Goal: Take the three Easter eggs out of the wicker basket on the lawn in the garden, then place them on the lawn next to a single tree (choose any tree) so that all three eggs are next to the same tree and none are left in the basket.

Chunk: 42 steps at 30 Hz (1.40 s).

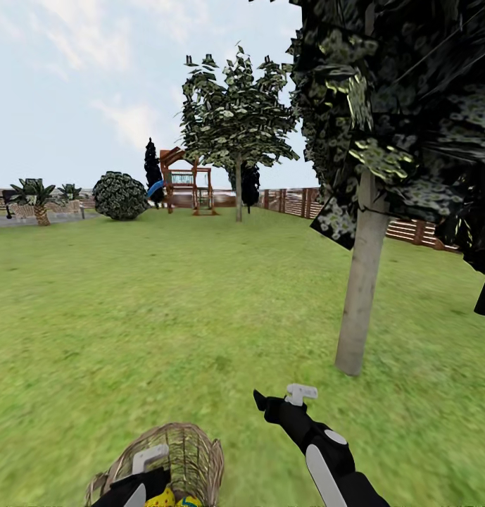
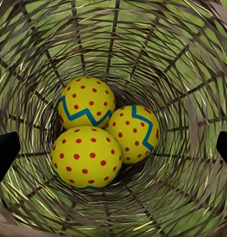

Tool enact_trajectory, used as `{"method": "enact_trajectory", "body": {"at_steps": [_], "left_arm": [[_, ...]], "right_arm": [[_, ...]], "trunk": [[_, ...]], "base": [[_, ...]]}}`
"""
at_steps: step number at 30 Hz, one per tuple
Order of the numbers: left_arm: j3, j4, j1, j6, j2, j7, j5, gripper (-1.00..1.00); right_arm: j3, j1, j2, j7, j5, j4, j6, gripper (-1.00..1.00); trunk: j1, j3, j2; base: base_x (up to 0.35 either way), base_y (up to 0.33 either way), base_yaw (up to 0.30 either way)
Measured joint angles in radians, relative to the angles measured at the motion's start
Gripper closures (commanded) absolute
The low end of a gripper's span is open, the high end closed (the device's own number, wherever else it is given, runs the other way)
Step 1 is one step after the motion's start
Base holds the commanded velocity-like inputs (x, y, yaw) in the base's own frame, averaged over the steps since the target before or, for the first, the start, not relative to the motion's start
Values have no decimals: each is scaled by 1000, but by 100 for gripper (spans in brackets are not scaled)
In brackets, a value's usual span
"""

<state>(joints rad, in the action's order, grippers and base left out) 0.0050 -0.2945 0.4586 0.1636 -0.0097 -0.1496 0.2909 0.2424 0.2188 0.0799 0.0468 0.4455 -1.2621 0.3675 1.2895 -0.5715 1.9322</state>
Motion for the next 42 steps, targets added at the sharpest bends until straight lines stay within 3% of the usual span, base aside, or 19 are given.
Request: {"method": "enact_trajectory", "body": {"at_steps": [42], "left_arm": [[-2,0,0,-15,-4,-1,-3,-100]], "right_arm": [[-2,0,1,-3,1,27,-1,-100]], "trunk": [[161,-132,294]], "base": [[0,0,0]]}}
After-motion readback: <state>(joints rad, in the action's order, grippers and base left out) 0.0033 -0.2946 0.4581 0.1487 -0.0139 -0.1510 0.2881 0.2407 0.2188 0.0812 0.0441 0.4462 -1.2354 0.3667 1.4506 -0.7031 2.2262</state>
